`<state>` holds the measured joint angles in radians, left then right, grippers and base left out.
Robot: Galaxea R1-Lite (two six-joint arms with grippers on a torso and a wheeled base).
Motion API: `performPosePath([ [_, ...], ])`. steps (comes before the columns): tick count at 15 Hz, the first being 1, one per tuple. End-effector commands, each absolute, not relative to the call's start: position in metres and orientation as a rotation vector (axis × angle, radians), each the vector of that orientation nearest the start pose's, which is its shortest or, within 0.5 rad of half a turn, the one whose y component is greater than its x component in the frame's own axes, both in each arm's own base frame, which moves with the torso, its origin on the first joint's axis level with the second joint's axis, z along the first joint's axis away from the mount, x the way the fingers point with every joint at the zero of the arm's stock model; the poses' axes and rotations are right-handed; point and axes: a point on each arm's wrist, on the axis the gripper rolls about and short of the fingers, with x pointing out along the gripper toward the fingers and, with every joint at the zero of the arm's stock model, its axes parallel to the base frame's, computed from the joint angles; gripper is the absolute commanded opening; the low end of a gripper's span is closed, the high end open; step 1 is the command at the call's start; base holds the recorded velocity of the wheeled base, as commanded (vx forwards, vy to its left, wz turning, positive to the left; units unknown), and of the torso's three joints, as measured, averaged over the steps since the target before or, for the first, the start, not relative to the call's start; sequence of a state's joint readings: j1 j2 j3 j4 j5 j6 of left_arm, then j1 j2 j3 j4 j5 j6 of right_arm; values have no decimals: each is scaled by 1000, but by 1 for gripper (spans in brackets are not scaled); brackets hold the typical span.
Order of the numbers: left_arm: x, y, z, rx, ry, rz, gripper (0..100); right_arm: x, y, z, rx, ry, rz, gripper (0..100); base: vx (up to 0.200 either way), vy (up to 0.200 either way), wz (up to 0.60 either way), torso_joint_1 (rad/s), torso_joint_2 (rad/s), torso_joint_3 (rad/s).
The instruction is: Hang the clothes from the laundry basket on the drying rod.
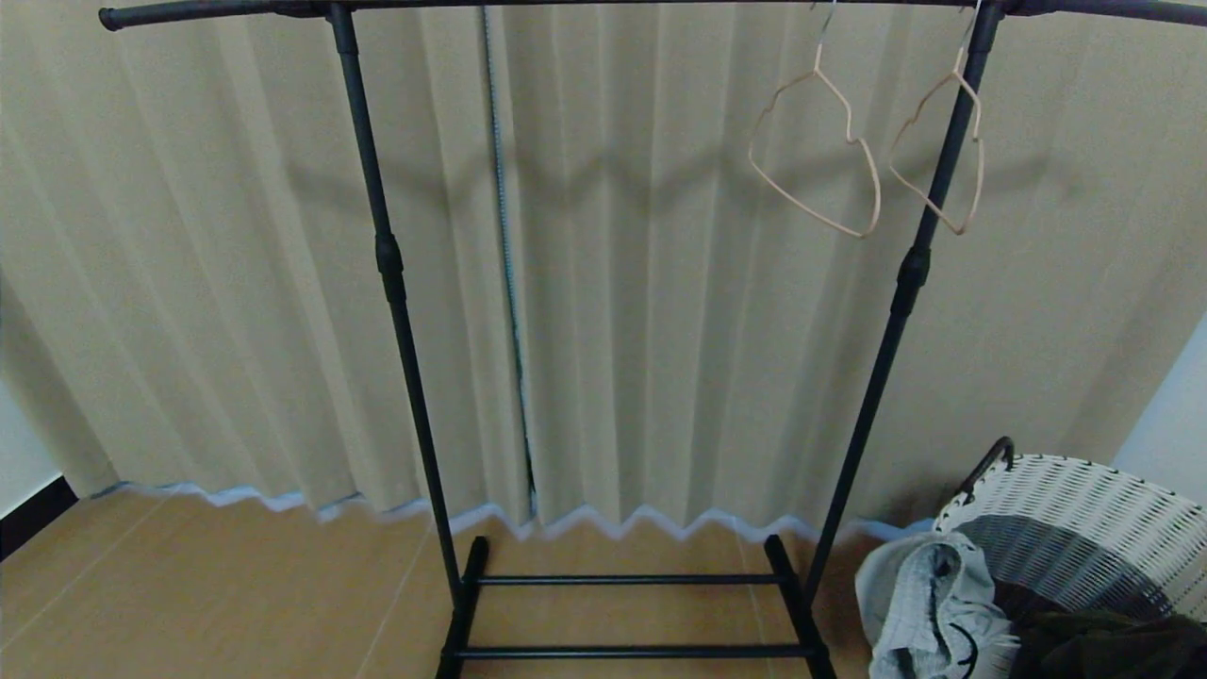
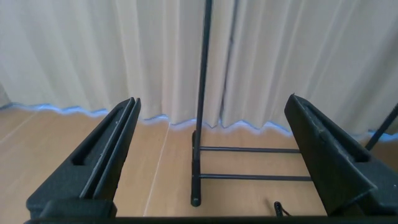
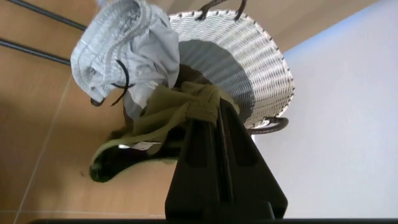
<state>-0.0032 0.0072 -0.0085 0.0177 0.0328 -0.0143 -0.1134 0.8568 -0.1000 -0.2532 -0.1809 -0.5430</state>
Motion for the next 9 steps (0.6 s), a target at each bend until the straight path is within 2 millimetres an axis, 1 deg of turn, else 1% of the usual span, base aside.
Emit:
performPosePath([
  [1,-23,1,76,-14,15,29,100,71,-12,113,-545,566,-146,0,0,0,0,0,0,0],
  [4,-22,1,76,-9,21,31,100,70,-12,115,-533,544,-148,0,0,0,0,0,0,0],
  [7,-23,1,76,60,22,22,100,69,-11,125,-513,470,-115,0,0,0,0,0,0,0],
  [9,-23,-2,76,96,18,-68,100,71,-9,131,-514,438,-86,0,0,0,0,0,0,0],
])
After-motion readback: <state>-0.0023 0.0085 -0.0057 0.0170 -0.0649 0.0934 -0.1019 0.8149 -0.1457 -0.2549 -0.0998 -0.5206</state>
